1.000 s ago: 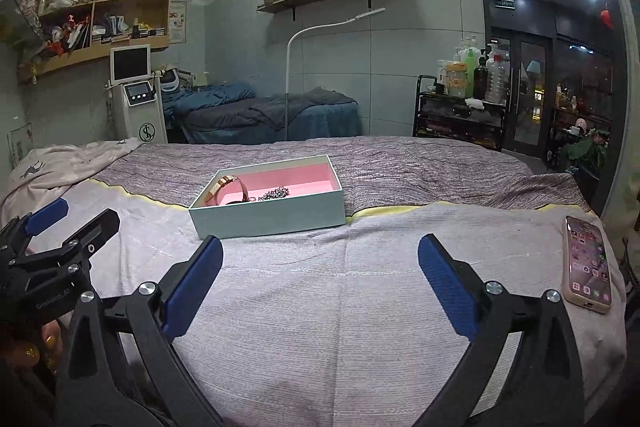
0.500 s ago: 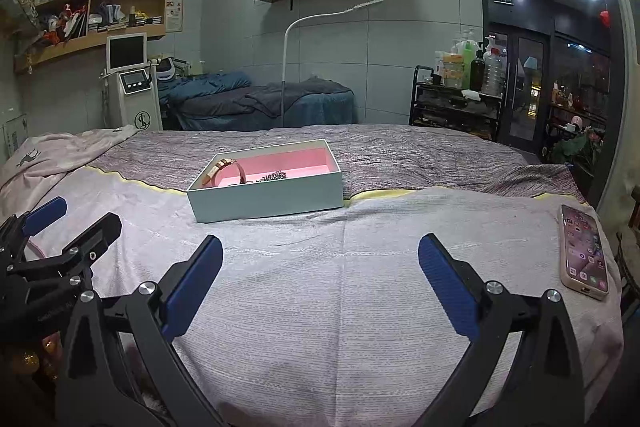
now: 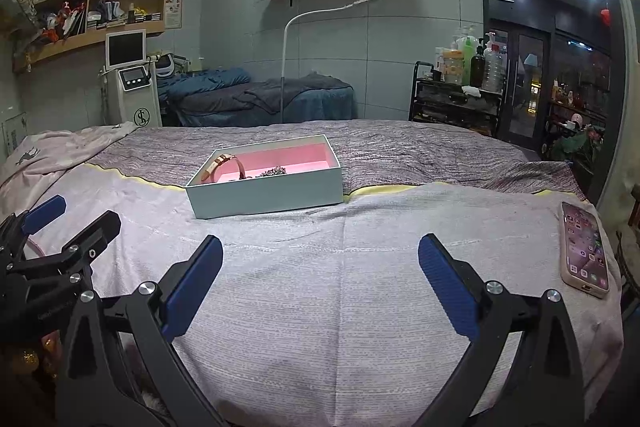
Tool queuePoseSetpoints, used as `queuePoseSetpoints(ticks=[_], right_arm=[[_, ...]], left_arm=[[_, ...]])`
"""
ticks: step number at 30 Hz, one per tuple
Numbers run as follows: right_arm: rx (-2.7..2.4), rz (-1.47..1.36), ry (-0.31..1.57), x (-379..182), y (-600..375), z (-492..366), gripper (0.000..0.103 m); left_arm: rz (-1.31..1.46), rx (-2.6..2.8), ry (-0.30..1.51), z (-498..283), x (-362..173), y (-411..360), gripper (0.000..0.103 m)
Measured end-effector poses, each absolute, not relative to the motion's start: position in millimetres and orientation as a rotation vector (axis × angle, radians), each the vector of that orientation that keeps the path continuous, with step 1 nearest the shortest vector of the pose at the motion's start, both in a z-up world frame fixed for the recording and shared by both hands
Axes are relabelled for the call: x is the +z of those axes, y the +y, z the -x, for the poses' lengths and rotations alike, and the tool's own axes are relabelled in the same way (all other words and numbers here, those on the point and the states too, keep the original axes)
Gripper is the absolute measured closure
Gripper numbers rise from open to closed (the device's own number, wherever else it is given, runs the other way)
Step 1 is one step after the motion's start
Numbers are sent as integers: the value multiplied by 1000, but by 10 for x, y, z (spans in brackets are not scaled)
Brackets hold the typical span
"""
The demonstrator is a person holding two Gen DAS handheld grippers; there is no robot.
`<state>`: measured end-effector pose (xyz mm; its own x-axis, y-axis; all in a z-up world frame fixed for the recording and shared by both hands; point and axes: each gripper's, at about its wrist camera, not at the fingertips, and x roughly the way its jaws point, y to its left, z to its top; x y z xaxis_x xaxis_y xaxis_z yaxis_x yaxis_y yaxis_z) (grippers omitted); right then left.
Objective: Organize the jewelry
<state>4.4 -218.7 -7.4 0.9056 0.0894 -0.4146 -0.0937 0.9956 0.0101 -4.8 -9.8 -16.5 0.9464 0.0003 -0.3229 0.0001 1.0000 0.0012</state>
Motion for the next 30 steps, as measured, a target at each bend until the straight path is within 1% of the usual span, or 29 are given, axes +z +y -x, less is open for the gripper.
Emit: queuePoseSetpoints(ticks=[30], right_arm=[[94,9,427,-73,-2171,-58,6]], left_arm=[[0,-8,330,49,-158,-105,6]])
